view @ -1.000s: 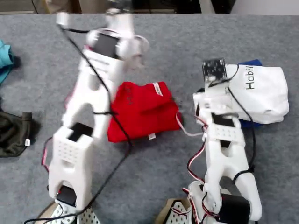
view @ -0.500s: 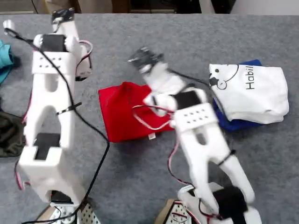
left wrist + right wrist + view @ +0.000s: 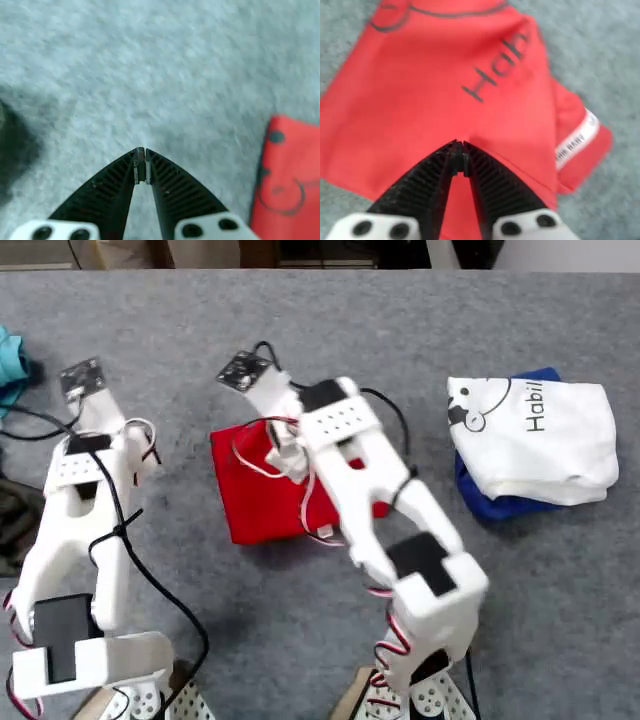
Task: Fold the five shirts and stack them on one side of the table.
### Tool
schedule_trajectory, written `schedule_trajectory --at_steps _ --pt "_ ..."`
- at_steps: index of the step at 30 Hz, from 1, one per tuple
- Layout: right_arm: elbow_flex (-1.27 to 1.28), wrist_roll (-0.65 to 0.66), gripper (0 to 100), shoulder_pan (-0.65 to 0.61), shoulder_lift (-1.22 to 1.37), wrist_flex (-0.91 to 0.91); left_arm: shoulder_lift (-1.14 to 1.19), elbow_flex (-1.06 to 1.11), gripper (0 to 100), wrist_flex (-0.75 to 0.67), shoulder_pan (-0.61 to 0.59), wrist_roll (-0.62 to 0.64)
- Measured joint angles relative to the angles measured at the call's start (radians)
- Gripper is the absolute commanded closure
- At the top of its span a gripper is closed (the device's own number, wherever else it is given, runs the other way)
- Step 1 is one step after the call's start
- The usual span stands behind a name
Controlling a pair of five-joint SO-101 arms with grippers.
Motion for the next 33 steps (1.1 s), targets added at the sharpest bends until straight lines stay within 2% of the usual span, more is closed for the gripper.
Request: schedule_trajectory --at_steps 3,9,17,23,29,33 --pt "-0.064 -0.012 99.6 -0.029 0.087 0.021 0.015 0.012 98 -0.061 -0.012 0.014" --pt "-0.13 -0.02 99.6 -0.02 0.226 0.026 0.081 0.012 98 -0.074 -0.012 0.018" --pt "-0.293 -0.002 99.6 0.132 0.269 0.026 0.114 0.0 98 -0.074 -0.012 0.018" --pt "-0.446 0.052 99.6 0.175 0.305 0.052 0.115 -0.003 98 -0.074 -0.012 0.018" --pt "-0.638 0.078 99.6 0.233 0.465 0.054 0.115 -0.005 98 -0.074 -0.012 0.018" --pt "-0.852 0.078 99.6 0.293 0.6 0.054 0.115 -0.005 98 -0.074 -0.012 0.018"
